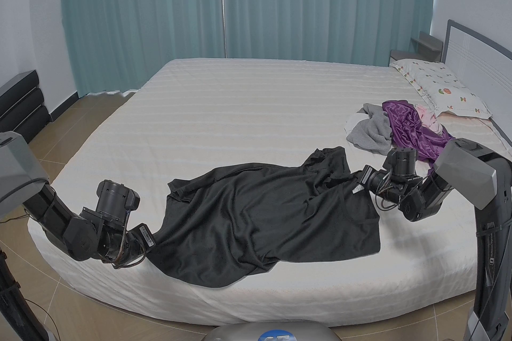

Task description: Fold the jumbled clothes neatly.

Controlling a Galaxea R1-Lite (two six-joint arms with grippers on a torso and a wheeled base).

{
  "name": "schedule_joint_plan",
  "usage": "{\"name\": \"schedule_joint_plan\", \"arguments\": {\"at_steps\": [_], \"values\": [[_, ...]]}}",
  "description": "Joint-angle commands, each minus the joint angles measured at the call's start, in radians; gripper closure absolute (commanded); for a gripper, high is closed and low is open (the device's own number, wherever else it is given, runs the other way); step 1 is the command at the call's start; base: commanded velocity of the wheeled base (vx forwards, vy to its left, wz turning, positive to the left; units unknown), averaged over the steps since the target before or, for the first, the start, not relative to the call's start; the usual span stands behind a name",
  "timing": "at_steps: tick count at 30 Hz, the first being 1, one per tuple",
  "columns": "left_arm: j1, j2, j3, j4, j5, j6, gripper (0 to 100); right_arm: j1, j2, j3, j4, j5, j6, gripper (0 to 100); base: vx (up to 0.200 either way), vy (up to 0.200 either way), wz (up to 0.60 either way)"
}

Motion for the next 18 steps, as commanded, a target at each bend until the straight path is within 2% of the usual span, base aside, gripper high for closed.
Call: {"name": "schedule_joint_plan", "arguments": {"at_steps": [1, 11, 14, 18], "values": [[0.001, 0.002, 0.001, -0.027, 0.003, -0.002, 100, -0.043, 0.010, -0.125, 0.003, -0.033, 0.001, 100, 0.000, 0.000, 0.00], [0.007, 0.002, 0.000, -0.076, 0.006, -0.004, 100, -0.072, 0.100, -0.345, 0.003, -0.130, -0.001, 100, 0.000, 0.000, 0.00], [0.019, 0.002, 0.001, -0.115, 0.008, -0.004, 100, -0.070, 0.158, -0.427, 0.003, -0.190, -0.002, 100, 0.000, 0.000, 0.00], [0.027, 0.002, 0.001, -0.118, 0.006, -0.004, 100, -0.067, 0.204, -0.470, 0.014, -0.202, -0.004, 100, 0.000, 0.000, 0.00]]}}
